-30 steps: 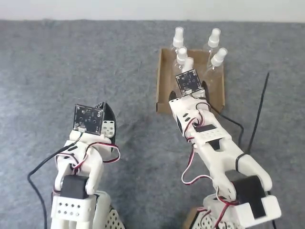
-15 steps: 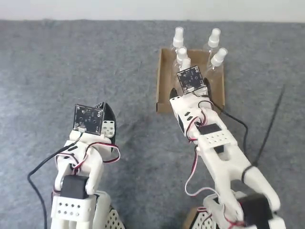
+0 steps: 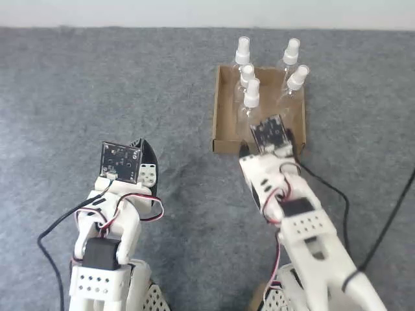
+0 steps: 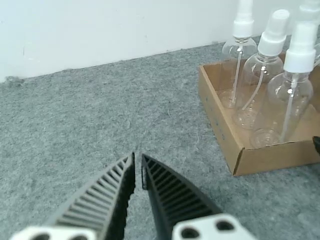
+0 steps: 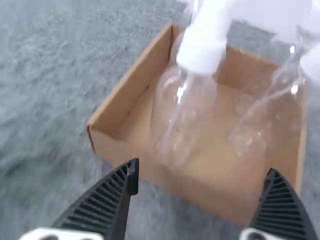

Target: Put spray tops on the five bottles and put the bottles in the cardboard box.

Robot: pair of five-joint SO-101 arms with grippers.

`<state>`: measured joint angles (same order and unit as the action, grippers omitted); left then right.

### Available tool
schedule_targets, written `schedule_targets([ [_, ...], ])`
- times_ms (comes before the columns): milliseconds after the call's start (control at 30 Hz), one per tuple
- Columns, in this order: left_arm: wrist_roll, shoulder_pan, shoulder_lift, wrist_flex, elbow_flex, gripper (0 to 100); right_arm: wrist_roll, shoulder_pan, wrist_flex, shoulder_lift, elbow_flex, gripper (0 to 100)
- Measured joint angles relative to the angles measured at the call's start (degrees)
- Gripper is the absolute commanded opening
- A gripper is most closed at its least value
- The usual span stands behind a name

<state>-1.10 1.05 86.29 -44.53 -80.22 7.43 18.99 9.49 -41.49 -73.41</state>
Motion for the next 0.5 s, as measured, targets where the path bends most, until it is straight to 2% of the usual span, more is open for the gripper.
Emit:
schedule_targets([
  [267,0.0,0.0,0.0,4.7,0.0,2,1.8,0.0,0.4,-18.0,-15.5,32.2],
  [433,0.0,0.1,0.0,5.3,-1.8,2,7.6,-4.1,1.1,-31.6,-21.9,32.2],
  [500,0.0,0.0,0.0,5.3,-2.6,2,8.2,-6.4,6.0,-34.8,-22.0,32.2],
])
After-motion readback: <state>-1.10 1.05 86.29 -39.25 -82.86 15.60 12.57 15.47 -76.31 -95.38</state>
